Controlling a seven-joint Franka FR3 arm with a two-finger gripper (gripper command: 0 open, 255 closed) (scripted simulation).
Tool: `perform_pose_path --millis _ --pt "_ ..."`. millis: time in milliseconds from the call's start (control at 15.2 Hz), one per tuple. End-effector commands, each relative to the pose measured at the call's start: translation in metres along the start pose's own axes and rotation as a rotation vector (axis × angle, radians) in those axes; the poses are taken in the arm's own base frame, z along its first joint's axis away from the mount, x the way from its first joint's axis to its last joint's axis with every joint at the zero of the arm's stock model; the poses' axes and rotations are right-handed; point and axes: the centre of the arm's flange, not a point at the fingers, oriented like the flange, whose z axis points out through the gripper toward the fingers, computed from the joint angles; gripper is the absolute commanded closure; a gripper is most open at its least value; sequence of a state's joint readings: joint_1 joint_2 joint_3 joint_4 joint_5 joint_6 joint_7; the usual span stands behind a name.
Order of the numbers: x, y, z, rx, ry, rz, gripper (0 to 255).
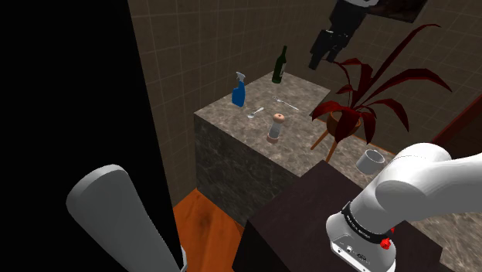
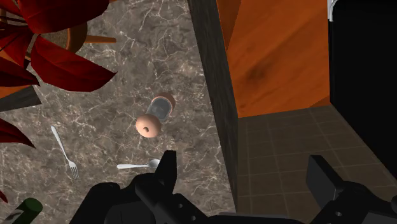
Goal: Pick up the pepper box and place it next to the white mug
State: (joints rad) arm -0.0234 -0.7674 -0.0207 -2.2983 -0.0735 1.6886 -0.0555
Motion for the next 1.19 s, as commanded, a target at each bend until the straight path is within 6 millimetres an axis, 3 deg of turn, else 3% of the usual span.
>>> perform_pose_path --millis 0,1122 --pt "0.000 0.000 0.000 0.000 0.000 0.000 0" --pt "0.081 0.095 0.190 0.017 -0.025 -0.018 0"
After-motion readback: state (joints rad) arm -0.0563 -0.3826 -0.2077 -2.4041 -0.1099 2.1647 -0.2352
